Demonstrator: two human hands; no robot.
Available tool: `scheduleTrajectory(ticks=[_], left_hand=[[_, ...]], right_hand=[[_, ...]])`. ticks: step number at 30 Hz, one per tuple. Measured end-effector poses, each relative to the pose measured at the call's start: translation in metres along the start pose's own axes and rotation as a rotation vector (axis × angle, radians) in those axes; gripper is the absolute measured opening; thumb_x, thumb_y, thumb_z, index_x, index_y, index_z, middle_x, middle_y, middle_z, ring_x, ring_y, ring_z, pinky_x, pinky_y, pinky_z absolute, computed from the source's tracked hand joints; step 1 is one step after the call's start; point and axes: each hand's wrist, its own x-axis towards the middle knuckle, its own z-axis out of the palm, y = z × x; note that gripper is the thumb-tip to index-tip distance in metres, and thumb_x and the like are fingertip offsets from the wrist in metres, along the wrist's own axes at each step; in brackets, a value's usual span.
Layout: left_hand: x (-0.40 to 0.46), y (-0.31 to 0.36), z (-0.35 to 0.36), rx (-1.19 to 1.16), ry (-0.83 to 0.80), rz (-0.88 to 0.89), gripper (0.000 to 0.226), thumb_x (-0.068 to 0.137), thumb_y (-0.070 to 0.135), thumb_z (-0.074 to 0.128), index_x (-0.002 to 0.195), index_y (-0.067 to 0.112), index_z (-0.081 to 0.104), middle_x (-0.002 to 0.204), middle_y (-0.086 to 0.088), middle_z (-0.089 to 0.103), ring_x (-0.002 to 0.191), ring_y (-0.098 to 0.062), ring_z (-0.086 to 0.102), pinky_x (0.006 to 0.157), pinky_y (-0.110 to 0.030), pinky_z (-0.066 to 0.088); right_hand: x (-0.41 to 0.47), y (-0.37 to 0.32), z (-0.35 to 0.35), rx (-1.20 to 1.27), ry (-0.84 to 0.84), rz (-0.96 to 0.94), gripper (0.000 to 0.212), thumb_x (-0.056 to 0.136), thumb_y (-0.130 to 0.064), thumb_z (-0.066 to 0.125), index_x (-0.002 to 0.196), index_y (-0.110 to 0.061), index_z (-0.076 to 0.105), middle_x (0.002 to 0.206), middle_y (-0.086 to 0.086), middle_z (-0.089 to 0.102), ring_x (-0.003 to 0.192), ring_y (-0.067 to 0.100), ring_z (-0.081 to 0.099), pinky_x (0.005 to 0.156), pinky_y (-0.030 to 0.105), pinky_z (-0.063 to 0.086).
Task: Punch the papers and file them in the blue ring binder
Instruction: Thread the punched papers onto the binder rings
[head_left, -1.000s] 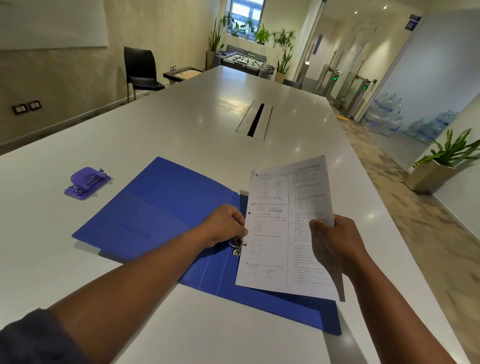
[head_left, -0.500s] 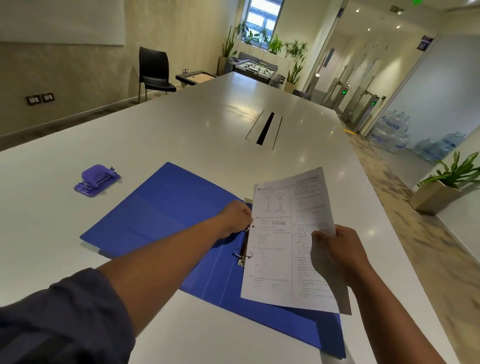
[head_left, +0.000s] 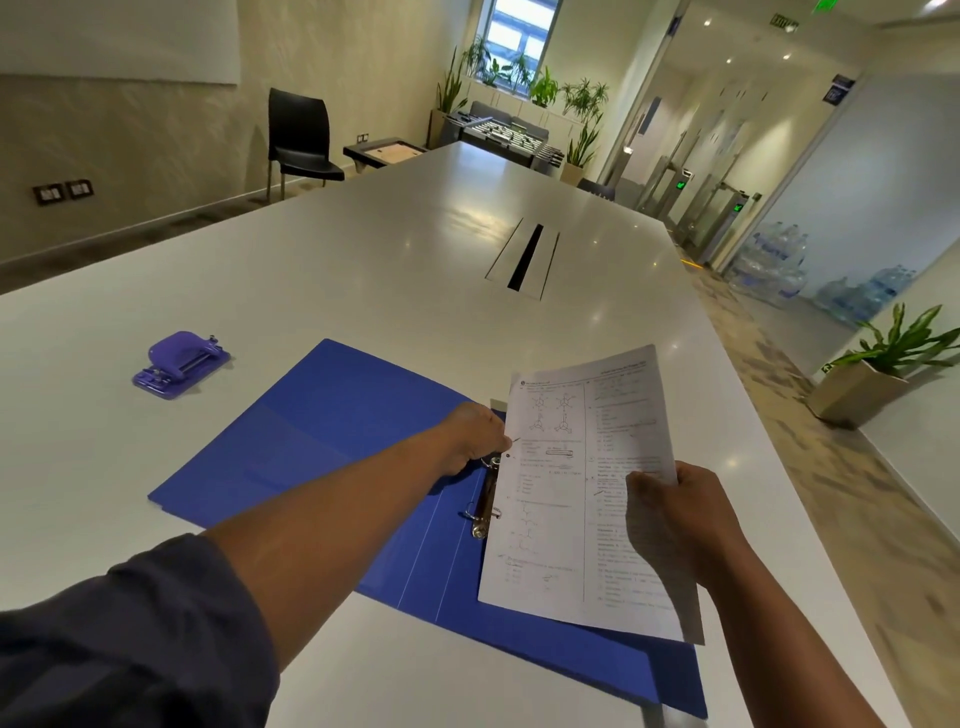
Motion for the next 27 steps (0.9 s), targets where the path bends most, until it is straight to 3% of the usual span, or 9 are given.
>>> scheduleTrajectory(ticks=[2, 5, 7, 9, 10, 13, 19, 23, 27], left_hand=[[0.003, 0.001, 0.001, 0.059, -0.011, -0.001, 0.007, 0.093, 0.003, 0.069, 0.097, 0.003, 0.063, 0.102, -0.012, 0.066, 0.092, -0.020, 0.059, 0.088, -0.034, 0.054], [0.005, 0.001, -0.002, 0.104, -0.025, -0.007, 0.016, 0.096, 0.007, 0.067, 0.109, -0.002, 0.065, 0.103, -0.009, 0.064, 0.096, -0.019, 0.057, 0.086, -0.028, 0.048], [0.006, 0.002, -0.004, 0.129, -0.027, -0.010, 0.006, 0.097, 0.010, 0.065, 0.098, 0.004, 0.066, 0.094, -0.003, 0.063, 0.085, -0.013, 0.058, 0.077, -0.018, 0.049], [0.005, 0.004, -0.004, 0.146, -0.018, -0.016, 0.023, 0.098, 0.012, 0.063, 0.077, 0.018, 0.055, 0.079, 0.005, 0.053, 0.071, -0.007, 0.053, 0.059, -0.010, 0.045], [0.004, 0.005, -0.003, 0.153, -0.016, -0.016, 0.029, 0.098, 0.012, 0.063, 0.074, 0.021, 0.050, 0.077, 0.007, 0.050, 0.073, -0.010, 0.054, 0.060, -0.012, 0.045], [0.006, 0.002, 0.000, 0.171, -0.022, -0.012, 0.031, 0.097, 0.013, 0.065, 0.073, 0.021, 0.048, 0.085, 0.002, 0.055, 0.094, -0.017, 0.052, 0.083, -0.024, 0.047], [0.008, -0.004, 0.008, 0.070, 0.052, -0.013, 0.016, 0.085, 0.006, 0.080, 0.094, 0.006, 0.068, 0.095, -0.008, 0.069, 0.089, -0.019, 0.063, 0.087, -0.032, 0.056], [0.003, -0.008, 0.004, 0.070, 0.083, 0.051, 0.009, 0.092, 0.004, 0.067, 0.091, 0.012, 0.064, 0.090, -0.005, 0.065, 0.085, -0.018, 0.060, 0.072, -0.028, 0.052], [-0.014, -0.014, -0.005, 0.093, -0.007, 0.164, 0.018, 0.098, 0.008, 0.057, 0.114, 0.015, 0.061, 0.112, -0.004, 0.062, 0.098, -0.016, 0.058, 0.079, -0.025, 0.049]], right_hand=[[0.000, 0.000, 0.000, 0.006, -0.004, 0.004, 0.016, 0.092, -0.011, 0.061, 0.086, -0.023, 0.069, 0.093, -0.008, 0.071, 0.081, 0.024, 0.071, 0.072, 0.041, 0.063], [0.001, -0.004, -0.001, 0.018, -0.004, -0.016, 0.017, 0.094, -0.012, 0.061, 0.084, -0.024, 0.068, 0.091, -0.009, 0.071, 0.080, 0.023, 0.071, 0.067, 0.036, 0.061], [0.003, -0.007, -0.002, 0.012, -0.008, -0.036, 0.017, 0.095, -0.012, 0.061, 0.085, -0.024, 0.066, 0.088, -0.012, 0.068, 0.078, 0.020, 0.069, 0.061, 0.030, 0.056], [0.004, -0.010, -0.002, 0.001, -0.012, -0.049, 0.018, 0.096, -0.012, 0.061, 0.084, -0.026, 0.064, 0.087, -0.014, 0.065, 0.077, 0.019, 0.068, 0.060, 0.029, 0.054], [0.006, -0.010, -0.002, -0.003, -0.013, -0.049, 0.020, 0.096, -0.012, 0.061, 0.083, -0.027, 0.064, 0.087, -0.014, 0.065, 0.077, 0.019, 0.068, 0.061, 0.030, 0.055], [0.008, -0.009, -0.004, -0.032, -0.017, -0.036, 0.018, 0.094, -0.012, 0.061, 0.082, -0.025, 0.065, 0.087, -0.013, 0.067, 0.078, 0.020, 0.070, 0.065, 0.034, 0.059], [0.007, 0.003, -0.007, -0.016, -0.025, 0.012, 0.016, 0.092, -0.011, 0.062, 0.082, -0.022, 0.066, 0.088, -0.009, 0.070, 0.076, 0.020, 0.070, 0.065, 0.035, 0.060], [0.004, 0.019, 0.001, 0.068, -0.068, 0.091, 0.012, 0.092, -0.012, 0.063, 0.101, -0.017, 0.070, 0.101, 0.001, 0.074, 0.085, 0.026, 0.073, 0.068, 0.037, 0.063], [0.002, 0.034, 0.013, 0.080, -0.062, 0.132, 0.011, 0.091, -0.013, 0.062, 0.096, -0.020, 0.070, 0.097, -0.002, 0.074, 0.083, 0.028, 0.073, 0.075, 0.048, 0.065]])
